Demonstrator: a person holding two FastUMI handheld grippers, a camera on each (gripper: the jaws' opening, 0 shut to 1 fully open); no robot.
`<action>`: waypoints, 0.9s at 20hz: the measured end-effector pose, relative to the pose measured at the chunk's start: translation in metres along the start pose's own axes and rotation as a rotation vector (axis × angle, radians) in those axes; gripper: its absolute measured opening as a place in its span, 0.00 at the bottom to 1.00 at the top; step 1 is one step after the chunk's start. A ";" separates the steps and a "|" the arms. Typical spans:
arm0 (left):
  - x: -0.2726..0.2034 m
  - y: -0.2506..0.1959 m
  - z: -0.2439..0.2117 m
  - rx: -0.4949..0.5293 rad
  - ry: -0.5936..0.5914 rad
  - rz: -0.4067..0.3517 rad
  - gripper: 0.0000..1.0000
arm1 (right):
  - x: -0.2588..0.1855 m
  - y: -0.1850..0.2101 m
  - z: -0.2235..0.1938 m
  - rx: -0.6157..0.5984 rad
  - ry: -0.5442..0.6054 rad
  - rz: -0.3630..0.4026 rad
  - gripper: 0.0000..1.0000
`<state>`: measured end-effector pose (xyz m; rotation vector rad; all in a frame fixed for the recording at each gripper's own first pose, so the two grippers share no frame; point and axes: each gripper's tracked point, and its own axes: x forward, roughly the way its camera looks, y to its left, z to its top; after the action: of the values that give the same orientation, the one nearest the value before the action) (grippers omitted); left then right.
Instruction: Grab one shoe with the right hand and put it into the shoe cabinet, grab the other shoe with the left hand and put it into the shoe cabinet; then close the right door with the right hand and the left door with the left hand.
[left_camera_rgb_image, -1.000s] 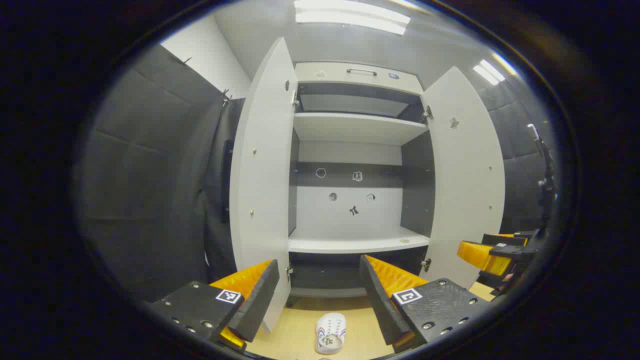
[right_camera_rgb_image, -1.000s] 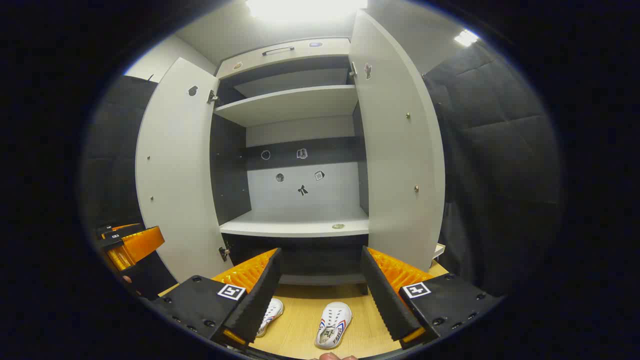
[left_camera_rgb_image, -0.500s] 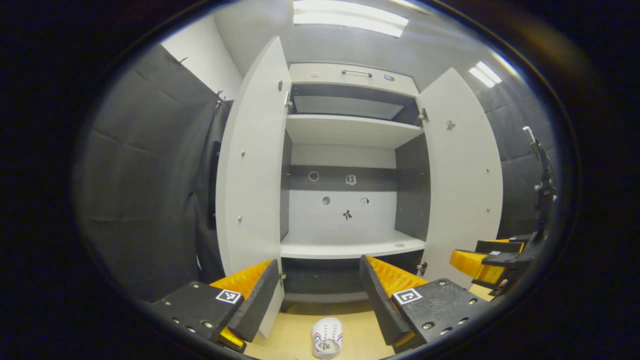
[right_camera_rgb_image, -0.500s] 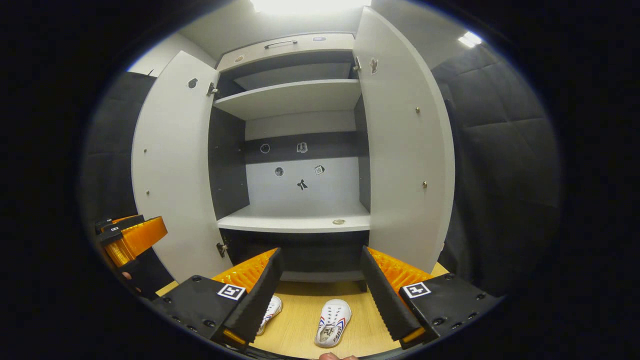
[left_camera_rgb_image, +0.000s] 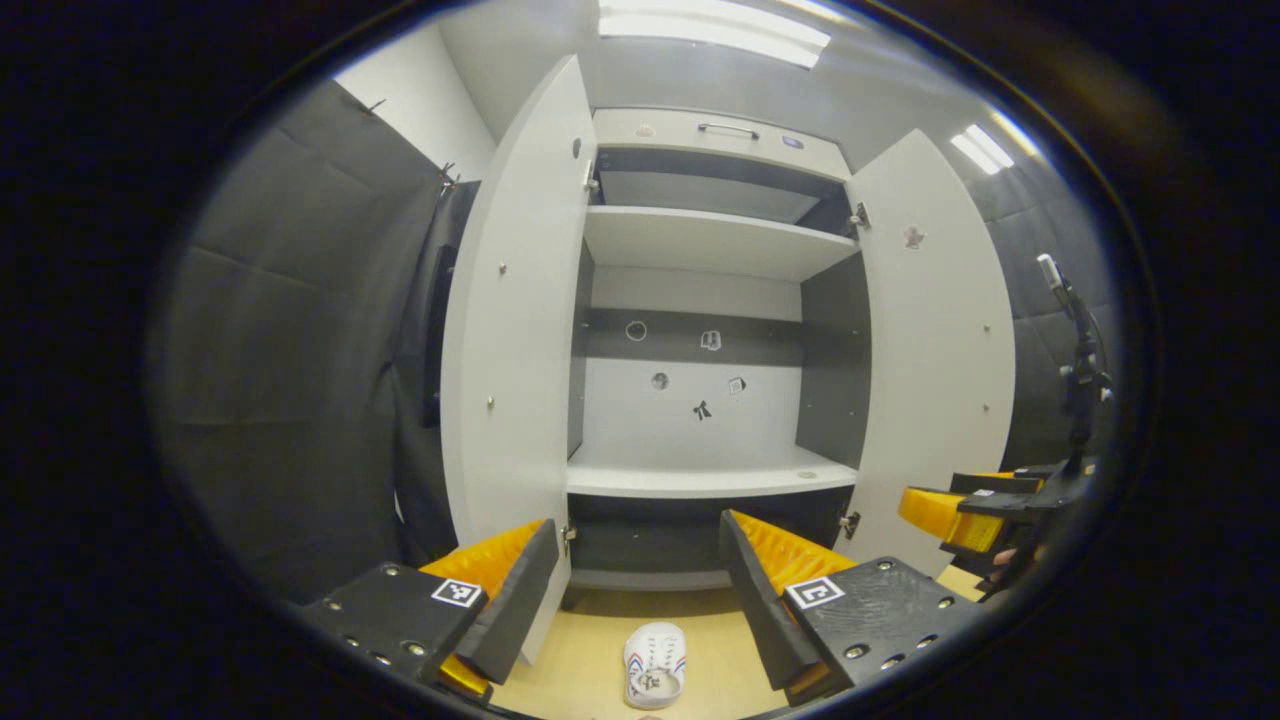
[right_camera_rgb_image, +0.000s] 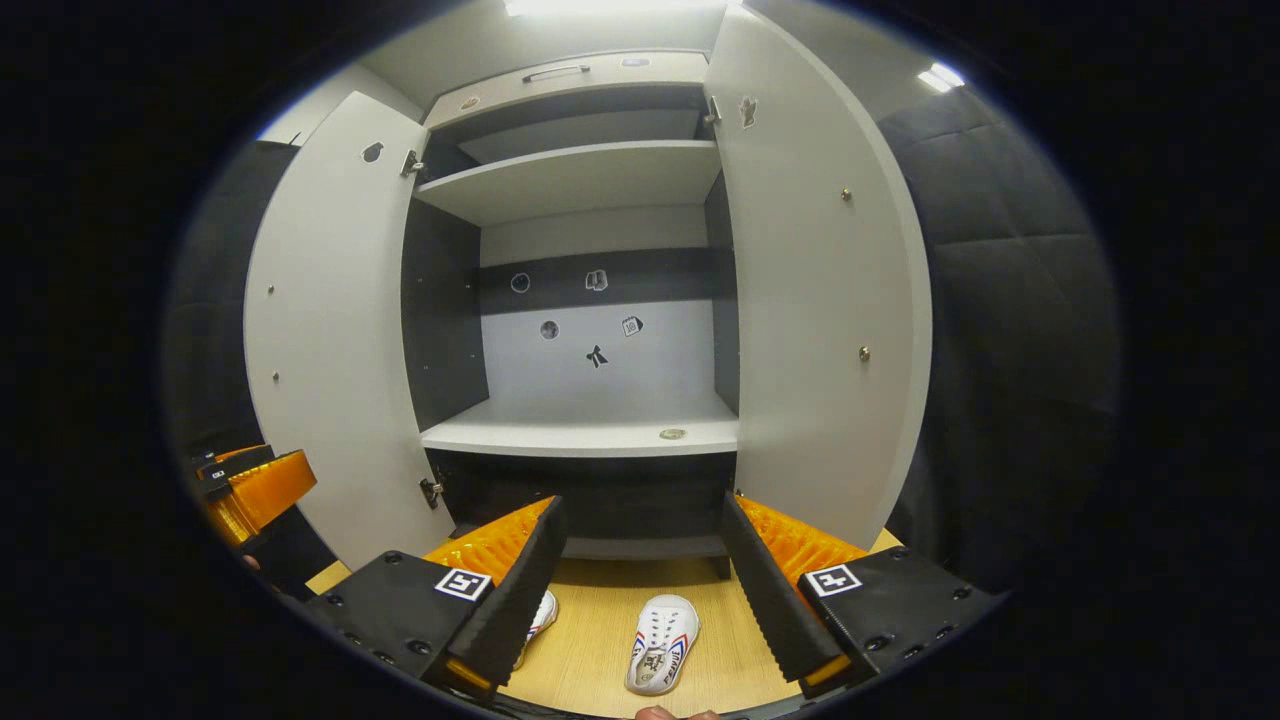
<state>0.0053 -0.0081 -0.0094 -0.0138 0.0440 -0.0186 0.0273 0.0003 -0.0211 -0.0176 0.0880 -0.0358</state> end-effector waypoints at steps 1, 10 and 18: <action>0.000 0.000 0.000 0.008 0.003 0.002 0.96 | 0.005 0.001 -0.004 -0.001 0.022 -0.001 0.98; -0.008 -0.009 -0.013 -0.063 0.046 0.000 0.90 | 0.043 0.019 -0.023 -0.004 0.140 0.058 0.98; -0.015 -0.003 -0.024 -0.052 0.081 0.024 0.94 | 0.080 0.030 -0.115 0.107 0.435 0.118 0.98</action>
<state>-0.0108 -0.0109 -0.0330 -0.0644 0.1258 0.0058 0.0977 0.0258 -0.1428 0.1030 0.5212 0.0748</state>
